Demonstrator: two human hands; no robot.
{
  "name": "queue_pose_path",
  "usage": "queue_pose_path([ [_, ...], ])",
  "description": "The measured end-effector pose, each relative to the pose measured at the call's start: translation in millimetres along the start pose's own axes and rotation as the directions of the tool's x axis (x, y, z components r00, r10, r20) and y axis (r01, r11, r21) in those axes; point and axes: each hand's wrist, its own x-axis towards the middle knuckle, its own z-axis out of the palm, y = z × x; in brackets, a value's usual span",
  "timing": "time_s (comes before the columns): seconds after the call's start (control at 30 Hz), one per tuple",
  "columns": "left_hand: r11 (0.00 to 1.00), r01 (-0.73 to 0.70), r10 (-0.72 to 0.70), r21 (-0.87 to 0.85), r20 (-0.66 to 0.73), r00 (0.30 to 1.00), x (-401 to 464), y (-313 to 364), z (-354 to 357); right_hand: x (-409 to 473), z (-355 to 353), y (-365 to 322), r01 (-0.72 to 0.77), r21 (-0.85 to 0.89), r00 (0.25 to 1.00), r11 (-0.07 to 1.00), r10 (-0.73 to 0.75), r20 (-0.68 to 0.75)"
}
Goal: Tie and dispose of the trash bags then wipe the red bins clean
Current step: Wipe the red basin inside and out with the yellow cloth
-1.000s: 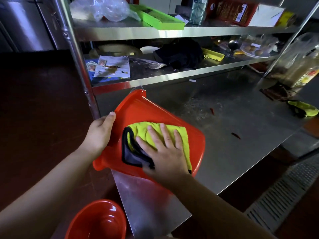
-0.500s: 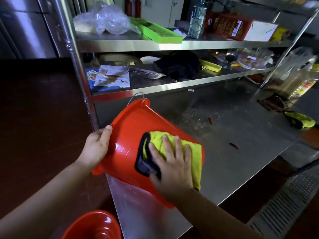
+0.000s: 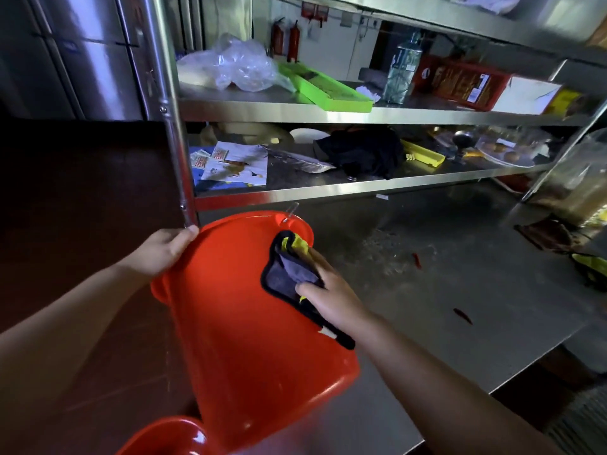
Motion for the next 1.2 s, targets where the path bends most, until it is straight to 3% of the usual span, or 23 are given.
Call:
queue_pose_path([
  [0.07,0.993,-0.108,0.110,0.052,-0.035,0.993,7.6,13.2,5.8,-7.1,7.8,8.0,0.012,0.039,1.000,0.999,-0.011,-0.023],
  [0.13,0.946,-0.197,0.221,0.257,-0.065,0.973,16.7,26.9,20.7,-10.3,11.3,9.9,0.036,0.061,0.997,0.997,-0.031,-0.074],
  [0.2,0.844,-0.148,0.214,0.515,-0.070,0.974,22.6,35.9,33.8,-14.5,12.2,7.8,0.090,0.040,0.990,0.995,-0.085,-0.110],
  [0.27,0.784,-0.097,0.185,0.613,-0.081,0.979,24.8,36.6,36.2,-26.8,16.2,5.5,0.152,-0.082,0.980,0.985,-0.161,-0.116],
  [0.33,0.789,-0.094,0.180,0.607,-0.082,0.980,24.7,32.5,32.9,-45.9,23.7,4.4,0.281,-0.276,0.952,0.919,-0.304,-0.042],
  [0.43,0.845,-0.108,0.170,0.524,-0.072,0.983,19.7,22.8,28.0,-75.9,34.2,6.0,0.517,-0.411,0.855,0.751,-0.480,0.198],
  [0.57,0.963,-0.100,0.119,0.251,-0.061,0.991,13.5,10.2,22.6,-89.3,39.4,6.1,0.689,-0.460,0.724,0.560,-0.563,0.400],
  [0.73,0.984,0.036,-0.007,0.174,-0.164,0.986,19.8,-4.7,8.4,-53.2,45.2,-11.4,0.761,-0.414,0.649,0.501,-0.586,0.485],
  [0.83,0.981,0.077,-0.042,0.179,-0.195,0.980,24.5,-9.8,2.8,-10.4,49.4,-28.5,0.713,-0.437,0.701,0.548,-0.573,0.425],
  [1.0,0.961,0.030,0.025,0.276,-0.195,0.980,25.3,-10.8,2.7,57.3,39.3,-44.9,0.523,-0.518,0.850,0.677,-0.459,0.258],
  [1.2,0.954,-0.002,0.067,0.301,-0.205,0.976,17.3,-10.4,7.0,29.7,42.2,-39.8,0.489,-0.507,0.871,0.710,-0.425,0.246],
])
